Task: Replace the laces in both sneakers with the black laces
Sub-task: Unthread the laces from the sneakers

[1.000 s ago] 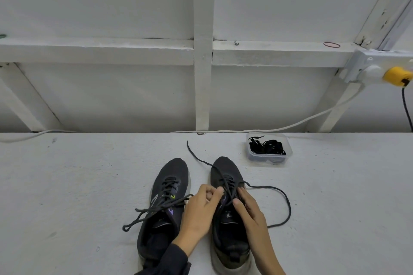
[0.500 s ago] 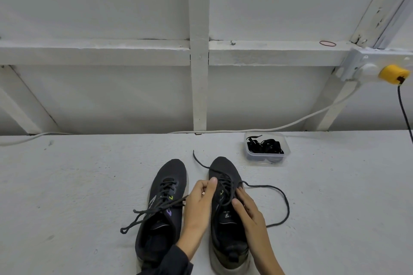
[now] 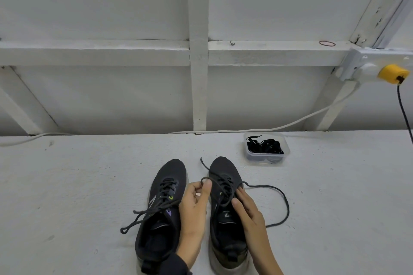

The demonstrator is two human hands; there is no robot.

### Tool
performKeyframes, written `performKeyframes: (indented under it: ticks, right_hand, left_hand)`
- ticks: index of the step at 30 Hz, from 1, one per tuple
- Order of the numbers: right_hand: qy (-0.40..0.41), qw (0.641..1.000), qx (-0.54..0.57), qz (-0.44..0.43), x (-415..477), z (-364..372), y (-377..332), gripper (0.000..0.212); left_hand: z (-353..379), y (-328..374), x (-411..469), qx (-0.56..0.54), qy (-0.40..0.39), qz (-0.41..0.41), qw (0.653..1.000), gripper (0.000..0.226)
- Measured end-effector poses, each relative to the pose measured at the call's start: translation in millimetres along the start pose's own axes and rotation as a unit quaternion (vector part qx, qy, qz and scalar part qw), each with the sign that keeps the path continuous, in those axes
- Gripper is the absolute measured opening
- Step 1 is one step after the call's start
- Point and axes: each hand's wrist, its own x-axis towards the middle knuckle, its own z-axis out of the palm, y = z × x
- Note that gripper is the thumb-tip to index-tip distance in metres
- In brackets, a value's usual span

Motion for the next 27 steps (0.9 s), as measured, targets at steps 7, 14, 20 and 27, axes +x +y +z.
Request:
performKeyframes:
  ticks: [7,14,20,27]
  right_hand:
    - [-0.002,1.000,-0.005,0.000,2,-2,1,0.042]
    - [0.003,1.000,-0.009,-0.009,2,-1,2,0.042]
    - [0.002,1.000,-0.013,-0.009,5,-1,3,0.040]
    - [0.001,1.000,-0.004,-0.011,2,-2,0,0.041]
  left_hand:
    - [-4,-9,-1,0.058,-0.013,0.009,0.998,0.040]
    - [-2,18,12,-0.061,0.057,0.017,0.996,0.027]
    - [-3,-12,-7,0.021,-0.061,-0.041,0.997,0.039]
    - [-5,17,12,-0.048,0.075,0.027,0.996,0.019]
